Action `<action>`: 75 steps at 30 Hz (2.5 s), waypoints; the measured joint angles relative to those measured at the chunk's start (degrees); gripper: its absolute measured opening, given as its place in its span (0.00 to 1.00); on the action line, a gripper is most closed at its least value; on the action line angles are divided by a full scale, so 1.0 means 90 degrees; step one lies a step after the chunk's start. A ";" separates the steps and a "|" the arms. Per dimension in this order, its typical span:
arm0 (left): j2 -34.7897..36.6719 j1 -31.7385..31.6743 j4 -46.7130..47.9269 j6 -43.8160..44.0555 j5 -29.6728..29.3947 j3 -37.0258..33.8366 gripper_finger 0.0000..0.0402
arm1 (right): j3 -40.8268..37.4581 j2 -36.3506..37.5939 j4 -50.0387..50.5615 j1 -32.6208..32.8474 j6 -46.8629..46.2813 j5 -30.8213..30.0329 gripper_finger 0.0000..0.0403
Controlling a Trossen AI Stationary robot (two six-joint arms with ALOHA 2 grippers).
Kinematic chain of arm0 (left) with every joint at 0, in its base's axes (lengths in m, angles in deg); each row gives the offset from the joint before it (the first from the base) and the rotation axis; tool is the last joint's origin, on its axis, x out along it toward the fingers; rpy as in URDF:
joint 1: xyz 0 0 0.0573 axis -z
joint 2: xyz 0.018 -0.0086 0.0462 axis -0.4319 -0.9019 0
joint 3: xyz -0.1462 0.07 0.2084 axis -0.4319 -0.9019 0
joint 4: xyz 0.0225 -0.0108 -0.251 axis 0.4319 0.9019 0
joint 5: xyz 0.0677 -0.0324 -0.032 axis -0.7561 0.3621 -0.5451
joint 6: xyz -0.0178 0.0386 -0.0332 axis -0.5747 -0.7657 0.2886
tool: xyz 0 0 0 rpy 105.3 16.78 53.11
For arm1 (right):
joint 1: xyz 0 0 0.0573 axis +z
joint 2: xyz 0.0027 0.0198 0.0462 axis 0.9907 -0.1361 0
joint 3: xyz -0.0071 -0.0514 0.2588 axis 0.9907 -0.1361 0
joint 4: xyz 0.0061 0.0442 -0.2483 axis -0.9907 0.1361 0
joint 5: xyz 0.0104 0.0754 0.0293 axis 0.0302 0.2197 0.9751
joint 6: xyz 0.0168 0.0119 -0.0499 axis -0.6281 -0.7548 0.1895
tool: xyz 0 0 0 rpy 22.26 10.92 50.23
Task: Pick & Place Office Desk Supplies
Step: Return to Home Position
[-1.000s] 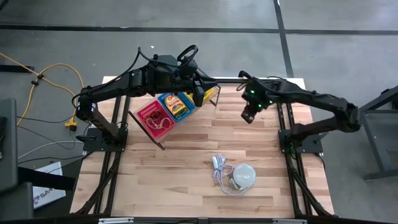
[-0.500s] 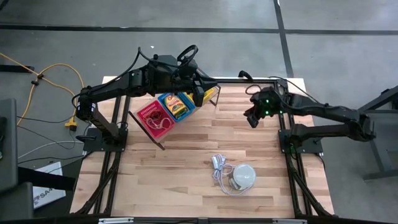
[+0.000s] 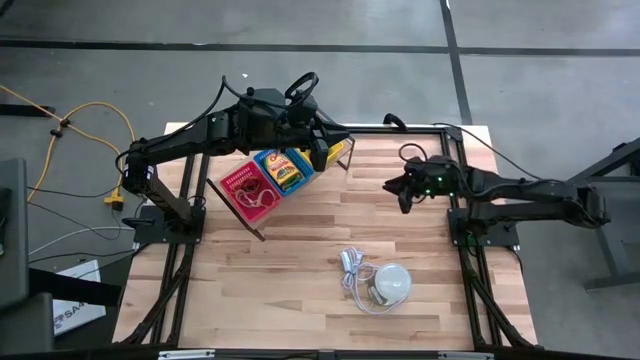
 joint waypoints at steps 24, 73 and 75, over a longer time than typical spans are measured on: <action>0.0000 -0.0001 0.0000 0.0002 0.0000 -0.0002 0.20 | -0.1298 0.3845 0.0592 -0.0023 -0.0018 -0.0161 0.17; 0.0000 0.0000 -0.0002 0.0002 0.0000 0.0000 0.20 | -0.2969 0.5029 -0.1332 -0.0011 0.0243 0.0474 0.17; 0.0000 0.0000 -0.0002 0.0001 0.0000 -0.0002 0.20 | -0.2969 0.5015 -0.1323 -0.0011 0.0274 0.0449 0.17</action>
